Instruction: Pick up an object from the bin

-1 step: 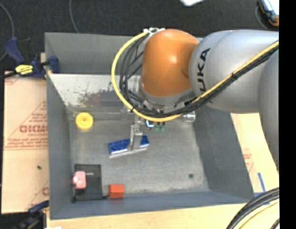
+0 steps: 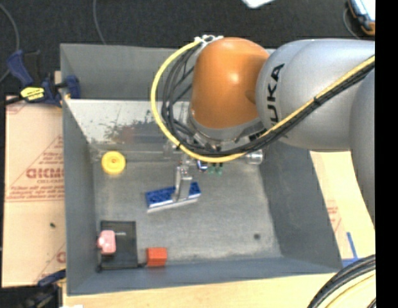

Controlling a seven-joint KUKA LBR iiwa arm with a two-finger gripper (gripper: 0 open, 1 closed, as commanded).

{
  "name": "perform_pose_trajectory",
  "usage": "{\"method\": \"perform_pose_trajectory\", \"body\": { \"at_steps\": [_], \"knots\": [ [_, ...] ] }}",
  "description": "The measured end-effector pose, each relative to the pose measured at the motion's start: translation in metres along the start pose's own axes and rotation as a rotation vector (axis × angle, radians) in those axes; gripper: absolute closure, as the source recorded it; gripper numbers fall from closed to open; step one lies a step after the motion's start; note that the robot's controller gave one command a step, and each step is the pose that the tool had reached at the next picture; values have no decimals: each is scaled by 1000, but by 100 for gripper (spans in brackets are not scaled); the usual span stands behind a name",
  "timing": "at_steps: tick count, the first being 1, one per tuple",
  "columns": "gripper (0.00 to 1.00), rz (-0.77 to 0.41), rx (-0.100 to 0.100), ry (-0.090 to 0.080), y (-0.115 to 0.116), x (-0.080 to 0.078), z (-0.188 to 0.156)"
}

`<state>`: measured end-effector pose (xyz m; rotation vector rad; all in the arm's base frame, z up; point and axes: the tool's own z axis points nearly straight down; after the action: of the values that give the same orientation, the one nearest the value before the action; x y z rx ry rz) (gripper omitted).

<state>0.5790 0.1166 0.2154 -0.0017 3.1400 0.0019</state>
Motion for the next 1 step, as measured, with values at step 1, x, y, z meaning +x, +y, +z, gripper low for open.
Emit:
{"method": "perform_pose_trajectory", "body": {
  "at_steps": [1],
  "knots": [
    [0, -160, 1, -1, -29, 11, 83]
  ]
}}
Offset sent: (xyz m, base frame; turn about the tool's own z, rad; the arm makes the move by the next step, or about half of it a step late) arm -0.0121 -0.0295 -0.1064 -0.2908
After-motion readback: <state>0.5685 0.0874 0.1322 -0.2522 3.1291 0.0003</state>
